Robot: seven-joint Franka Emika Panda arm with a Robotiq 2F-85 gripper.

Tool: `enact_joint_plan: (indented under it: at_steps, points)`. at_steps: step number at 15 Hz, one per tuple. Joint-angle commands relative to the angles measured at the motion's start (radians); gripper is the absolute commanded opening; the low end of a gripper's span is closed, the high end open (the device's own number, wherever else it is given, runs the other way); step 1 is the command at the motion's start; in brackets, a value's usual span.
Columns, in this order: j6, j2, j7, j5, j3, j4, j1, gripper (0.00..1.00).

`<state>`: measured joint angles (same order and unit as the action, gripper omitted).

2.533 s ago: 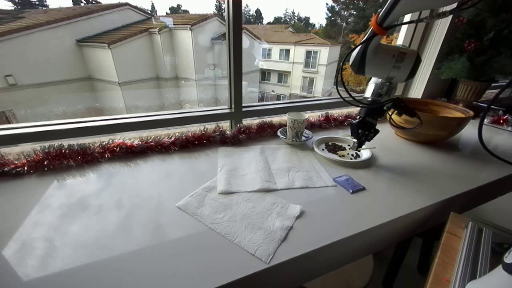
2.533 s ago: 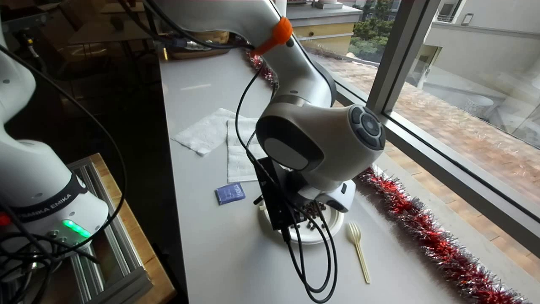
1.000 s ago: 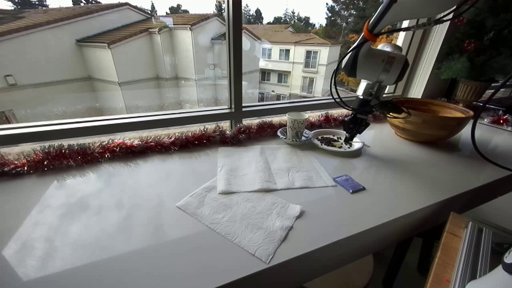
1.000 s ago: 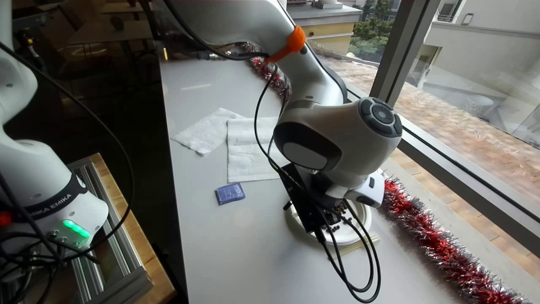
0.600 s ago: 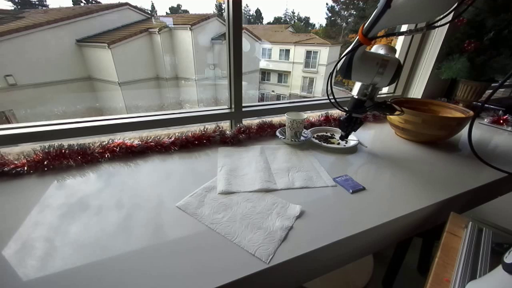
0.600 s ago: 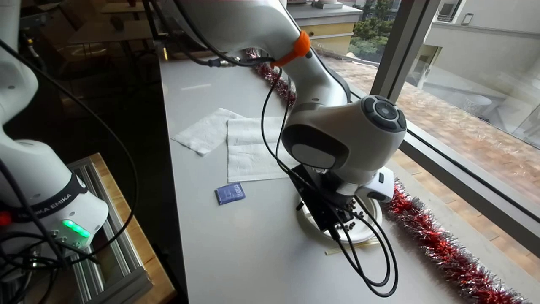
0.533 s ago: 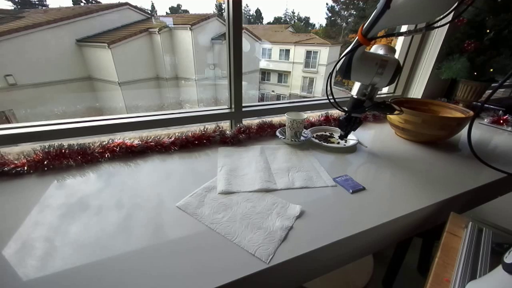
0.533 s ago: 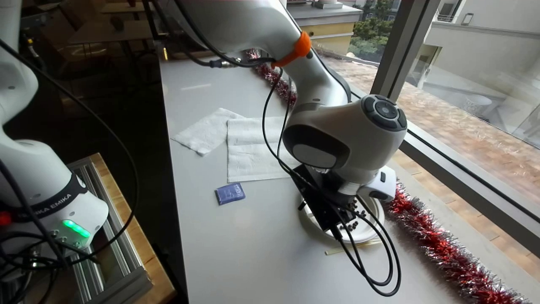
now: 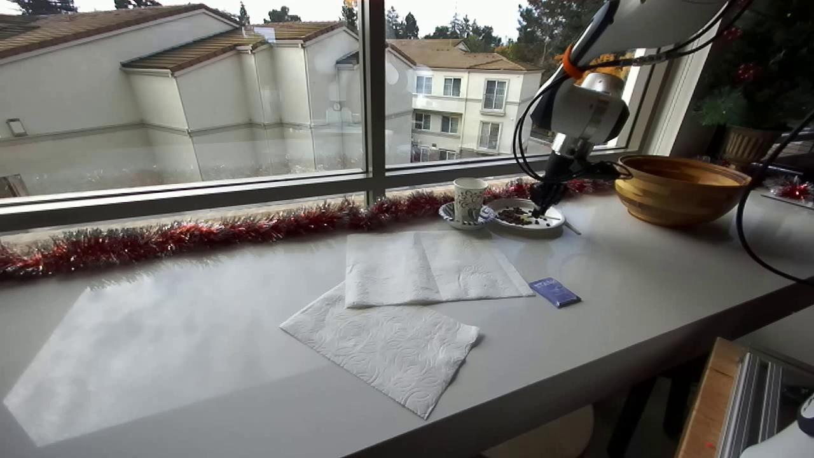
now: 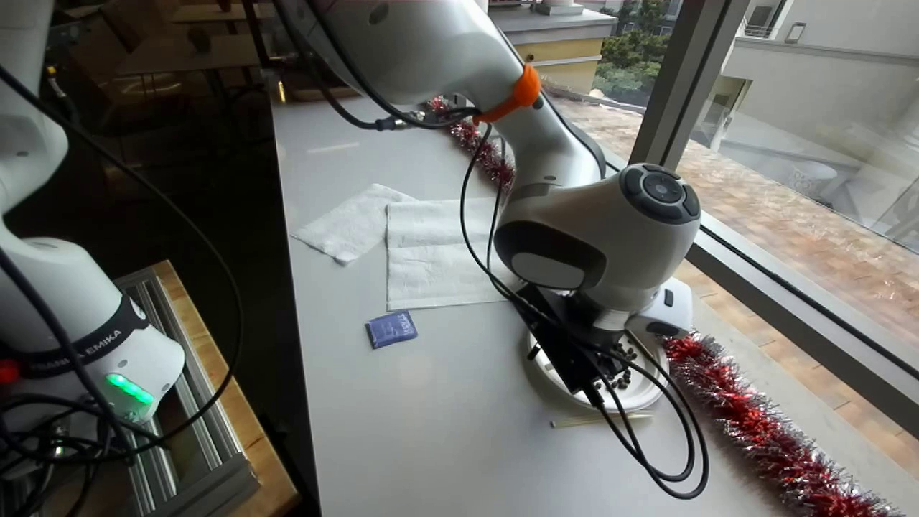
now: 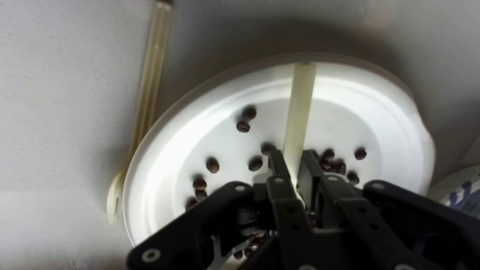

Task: Using the spoon, scoop a little of the plate's objects into the cup

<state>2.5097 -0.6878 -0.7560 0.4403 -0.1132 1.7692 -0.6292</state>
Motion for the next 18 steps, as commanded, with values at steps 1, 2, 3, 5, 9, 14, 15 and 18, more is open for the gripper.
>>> enact_joint_plan:
  at_steps: [1, 2, 3, 5, 9, 14, 15, 18]
  points:
    - [0.027, -0.051, 0.002, -0.038, 0.037, -0.061, -0.035, 0.03]
    - [0.028, -0.057, 0.005, -0.043, 0.041, -0.071, -0.036, 0.03]
    - [0.027, -0.064, 0.006, -0.049, 0.044, -0.082, -0.039, 0.03]
    - [0.031, -0.076, 0.006, -0.059, 0.05, -0.101, -0.043, 0.03]
    - [0.069, -0.092, 0.001, -0.075, 0.062, -0.121, -0.046, 0.03]
    - [0.152, -0.089, 0.0, -0.09, 0.089, -0.096, -0.05, 0.03]
    - [0.179, -0.079, 0.003, -0.087, 0.096, -0.074, -0.05, 0.03]
    - [0.227, -0.048, 0.009, -0.086, 0.115, -0.012, -0.054, 0.03]
